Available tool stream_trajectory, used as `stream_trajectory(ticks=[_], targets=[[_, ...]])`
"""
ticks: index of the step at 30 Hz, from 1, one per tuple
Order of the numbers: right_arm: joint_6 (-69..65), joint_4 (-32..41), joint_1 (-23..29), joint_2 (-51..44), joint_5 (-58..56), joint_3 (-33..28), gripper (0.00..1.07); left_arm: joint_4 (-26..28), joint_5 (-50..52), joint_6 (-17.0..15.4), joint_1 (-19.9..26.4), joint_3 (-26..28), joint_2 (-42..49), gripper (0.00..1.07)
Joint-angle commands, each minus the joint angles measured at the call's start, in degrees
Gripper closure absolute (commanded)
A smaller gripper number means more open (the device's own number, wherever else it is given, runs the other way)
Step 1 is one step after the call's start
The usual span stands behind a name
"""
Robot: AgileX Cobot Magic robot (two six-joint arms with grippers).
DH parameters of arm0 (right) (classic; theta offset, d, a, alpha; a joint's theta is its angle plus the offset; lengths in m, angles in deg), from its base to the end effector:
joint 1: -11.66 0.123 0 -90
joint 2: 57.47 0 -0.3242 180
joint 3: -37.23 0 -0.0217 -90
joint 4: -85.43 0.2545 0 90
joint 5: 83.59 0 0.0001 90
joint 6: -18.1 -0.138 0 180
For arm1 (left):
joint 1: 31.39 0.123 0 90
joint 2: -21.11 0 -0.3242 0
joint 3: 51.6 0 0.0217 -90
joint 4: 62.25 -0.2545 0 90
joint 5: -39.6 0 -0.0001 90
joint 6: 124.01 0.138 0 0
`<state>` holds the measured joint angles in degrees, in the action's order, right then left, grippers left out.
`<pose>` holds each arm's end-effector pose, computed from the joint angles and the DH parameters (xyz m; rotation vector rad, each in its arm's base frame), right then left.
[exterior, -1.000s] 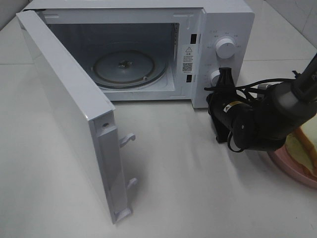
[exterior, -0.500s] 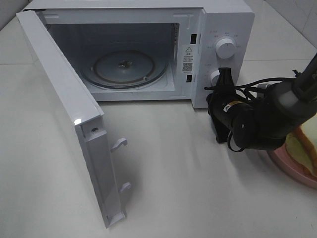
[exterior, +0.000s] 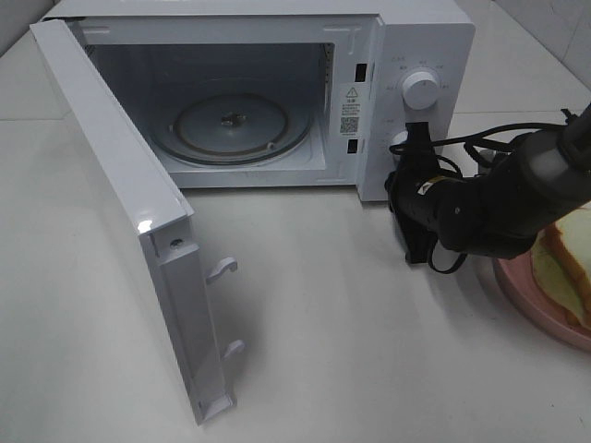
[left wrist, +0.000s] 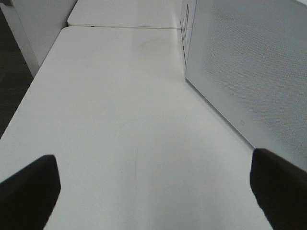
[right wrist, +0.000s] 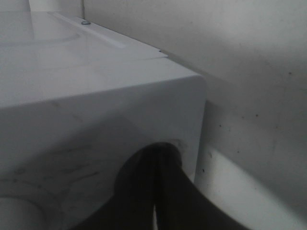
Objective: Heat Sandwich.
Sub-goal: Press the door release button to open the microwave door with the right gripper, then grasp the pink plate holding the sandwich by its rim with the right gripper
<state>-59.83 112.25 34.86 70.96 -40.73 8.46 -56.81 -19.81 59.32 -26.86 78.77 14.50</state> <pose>0.4179 0.1331 0.0899 1.4870 1.5960 0.9810 0.0024 -0.0111 0.2604 -0.0180 2.0149 -0.0259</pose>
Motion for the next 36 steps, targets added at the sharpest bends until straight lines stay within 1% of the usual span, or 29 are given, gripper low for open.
stream_trajectory(ticks=[1, 8, 13, 14, 16, 22, 23, 26, 30, 31, 32, 34, 35, 36], targets=[[2.2, -3.8, -1.1, -0.2, 11.1, 3.9, 1.05, 0.0, 0.1, 0.0, 0.1, -0.1, 1.7, 0.03], [4.3, -3.8, -1.1, -2.4, 6.5, 3.4, 1.05, 0.0, 0.1, 0.0, 0.1, -0.1, 1.7, 0.03], [6.0, -3.7, -1.1, -5.4, 2.0, 0.3, 1.05, 0.0, 0.1, 0.0, 0.1, -0.1, 1.7, 0.03], [6.0, -4.3, -1.1, -5.8, 0.1, -1.3, 1.05, 0.0, 0.1, 0.0, 0.1, -0.1, 1.7, 0.03], [5.7, -5.3, -1.1, -6.1, -2.3, -2.5, 1.06, 0.0, 0.1, 0.0, 0.1, -0.1, 1.7, 0.03], [6.0, -6.6, -1.1, -8.0, -3.7, -5.7, 1.07, 0.0, 0.1, 0.0, 0.1, -0.1, 1.7, 0.03], [6.8, -6.8, -1.1, -9.3, -4.1, -6.9, 1.06, 0.0, 0.1, 0.0, 0.1, -0.1, 1.7, 0.03], [8.5, -6.8, -1.1, -11.1, -6.4, -7.8, 1.06, 0.0, 0.1, 0.0, 0.1, -0.1, 1.7, 0.03], [15.6, -7.1, -1.1, -15.7, -14.8, -9.1, 1.05, 0.0, 0.1, 0.0, 0.1, -0.1, 1.7, 0.03], [15.6, -7.1, -1.1, -15.7, -14.8, -9.1, 1.05, 0.0, 0.1, 0.0, 0.1, -0.1, 1.7, 0.03], [19.5, -7.0, -1.1, -17.4, -19.5, -9.3, 1.05, 0.0, 0.1, 0.0, 0.1, -0.1, 1.7, 0.03], [22.6, -6.8, -1.1, -19.1, -23.9, -9.3, 1.05, 0.0, 0.1, 0.0, 0.1, -0.1, 1.7, 0.03], [22.6, -6.8, -1.1, -19.1, -23.9, -9.3, 1.05, 0.0, 0.1, 0.0, 0.1, -0.1, 1.7, 0.03], [24.3, -6.8, -1.1, -19.9, -26.4, -9.3, 1.04, 0.0, 0.1, 0.0, 0.1, -0.1, 1.7, 0.03]])
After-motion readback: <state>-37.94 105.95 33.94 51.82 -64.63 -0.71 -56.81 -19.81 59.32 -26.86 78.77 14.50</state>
